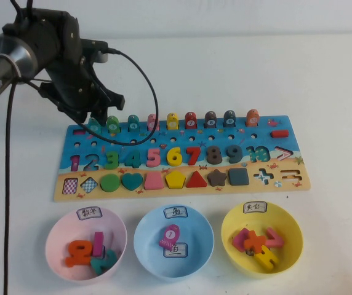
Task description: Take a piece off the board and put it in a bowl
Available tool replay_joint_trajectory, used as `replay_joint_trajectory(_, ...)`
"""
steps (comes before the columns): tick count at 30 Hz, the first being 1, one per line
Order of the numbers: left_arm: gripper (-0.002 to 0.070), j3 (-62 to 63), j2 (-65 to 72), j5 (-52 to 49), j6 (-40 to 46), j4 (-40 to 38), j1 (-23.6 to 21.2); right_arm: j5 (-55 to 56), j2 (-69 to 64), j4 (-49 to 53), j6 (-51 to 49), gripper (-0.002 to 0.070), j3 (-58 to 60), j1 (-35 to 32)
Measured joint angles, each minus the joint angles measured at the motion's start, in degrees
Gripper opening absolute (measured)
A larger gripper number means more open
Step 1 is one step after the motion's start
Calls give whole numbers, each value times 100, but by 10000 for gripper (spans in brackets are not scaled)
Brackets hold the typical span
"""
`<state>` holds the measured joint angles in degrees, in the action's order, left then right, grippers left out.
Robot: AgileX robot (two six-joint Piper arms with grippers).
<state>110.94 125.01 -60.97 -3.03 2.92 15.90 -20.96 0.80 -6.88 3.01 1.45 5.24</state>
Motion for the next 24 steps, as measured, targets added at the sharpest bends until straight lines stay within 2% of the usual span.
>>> replay_joint_trajectory(10,306,13,75,231,0,10,-169,0,0,0,0,-17,0,0)
replay_joint_trajectory(24,306,13,240,361,0,-15,-169,0,0,0,0,-17,0,0)
